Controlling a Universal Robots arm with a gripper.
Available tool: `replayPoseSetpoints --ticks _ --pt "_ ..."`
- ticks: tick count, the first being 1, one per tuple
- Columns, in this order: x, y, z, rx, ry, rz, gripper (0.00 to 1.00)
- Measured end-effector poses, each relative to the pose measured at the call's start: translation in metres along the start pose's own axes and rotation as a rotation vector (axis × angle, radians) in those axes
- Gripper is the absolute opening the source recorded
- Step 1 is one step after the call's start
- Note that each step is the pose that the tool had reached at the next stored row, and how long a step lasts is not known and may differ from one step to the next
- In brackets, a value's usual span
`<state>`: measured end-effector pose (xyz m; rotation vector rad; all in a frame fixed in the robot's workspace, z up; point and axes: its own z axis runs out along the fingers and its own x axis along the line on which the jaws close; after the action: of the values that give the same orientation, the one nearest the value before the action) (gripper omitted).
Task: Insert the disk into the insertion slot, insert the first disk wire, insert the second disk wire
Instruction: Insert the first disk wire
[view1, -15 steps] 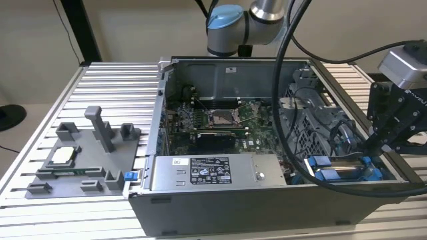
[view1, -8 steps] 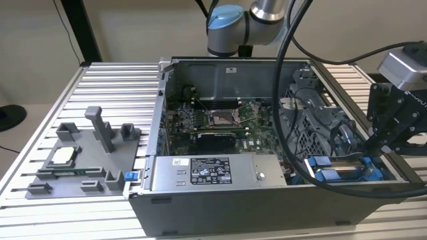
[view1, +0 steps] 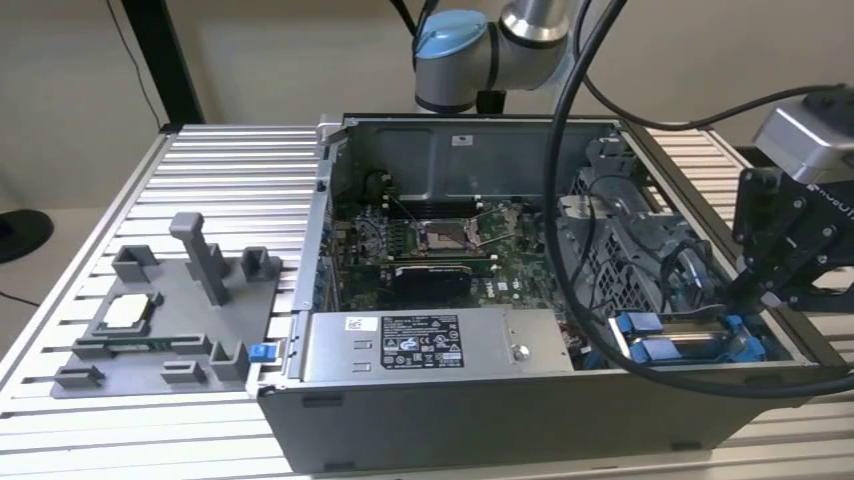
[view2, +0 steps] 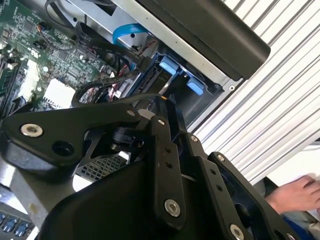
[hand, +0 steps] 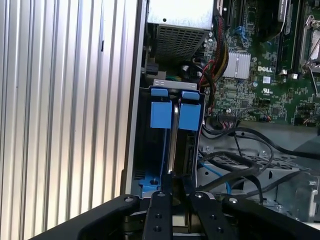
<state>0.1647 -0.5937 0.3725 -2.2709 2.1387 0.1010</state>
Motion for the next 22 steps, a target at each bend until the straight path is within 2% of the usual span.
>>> replayPoseSetpoints --ticks 11,22 --pt "-0.0057 -0.0005 0.0060 0.0003 -0.0010 0.003 0.00" --pt "-0.0065 -0.0006 0.0064 0.0003 -0.0011 0.003 0.00"
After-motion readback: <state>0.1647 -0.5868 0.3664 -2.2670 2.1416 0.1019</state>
